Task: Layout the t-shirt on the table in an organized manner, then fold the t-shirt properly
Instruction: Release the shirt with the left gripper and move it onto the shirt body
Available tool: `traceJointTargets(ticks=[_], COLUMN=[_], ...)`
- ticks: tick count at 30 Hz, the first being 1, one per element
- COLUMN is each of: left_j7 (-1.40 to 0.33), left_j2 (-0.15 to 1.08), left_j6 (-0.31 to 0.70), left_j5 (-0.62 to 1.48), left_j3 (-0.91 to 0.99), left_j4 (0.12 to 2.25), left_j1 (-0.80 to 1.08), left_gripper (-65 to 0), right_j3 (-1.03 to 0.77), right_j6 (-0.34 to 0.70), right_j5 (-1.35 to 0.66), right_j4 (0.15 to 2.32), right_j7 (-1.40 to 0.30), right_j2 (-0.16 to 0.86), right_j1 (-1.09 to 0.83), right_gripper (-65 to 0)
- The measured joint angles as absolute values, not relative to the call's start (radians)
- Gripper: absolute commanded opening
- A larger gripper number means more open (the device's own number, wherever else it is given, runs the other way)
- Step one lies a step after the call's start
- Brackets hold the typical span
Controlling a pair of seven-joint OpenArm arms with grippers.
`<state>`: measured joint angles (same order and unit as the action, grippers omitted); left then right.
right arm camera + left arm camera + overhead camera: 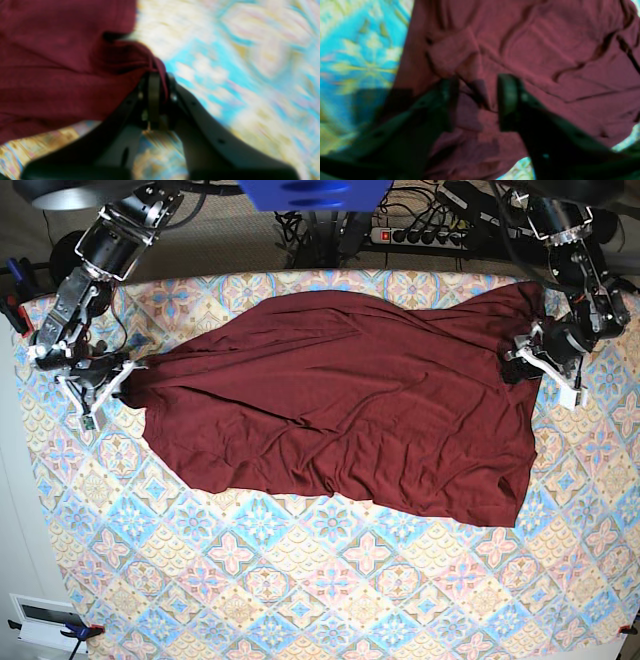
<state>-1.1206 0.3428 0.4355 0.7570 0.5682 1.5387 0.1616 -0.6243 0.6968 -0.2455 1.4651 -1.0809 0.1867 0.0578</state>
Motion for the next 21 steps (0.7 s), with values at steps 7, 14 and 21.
traceJointTargets(ticks=[7, 14, 21], left_j7=[-0.952, -0.902, -0.988], left_j2=[0.355, 0.363, 0.381], left_j6=[0.438, 0.437, 0.426], left_j5=[0.758, 0.737, 0.827], left_j3=[0.395, 0.281, 0.279], left_j4=[1.456, 1.445, 1.585], left_j1=[0.155, 0.143, 0.154], left_gripper=[-36.4, -64.8, -65.0], right_j3=[-0.630, -0.635, -0.636], right_j6=[0.696, 0.696, 0.696], right_j5=[-0.238, -0.242, -0.243], right_j4=[1.465, 1.465, 1.465], right_j7=[-1.080, -1.080, -1.077], right_j2=[0.197, 0.197, 0.197], right_j1=[0.052, 0.048, 0.048], right_gripper=[-47.4, -47.5, -47.5])
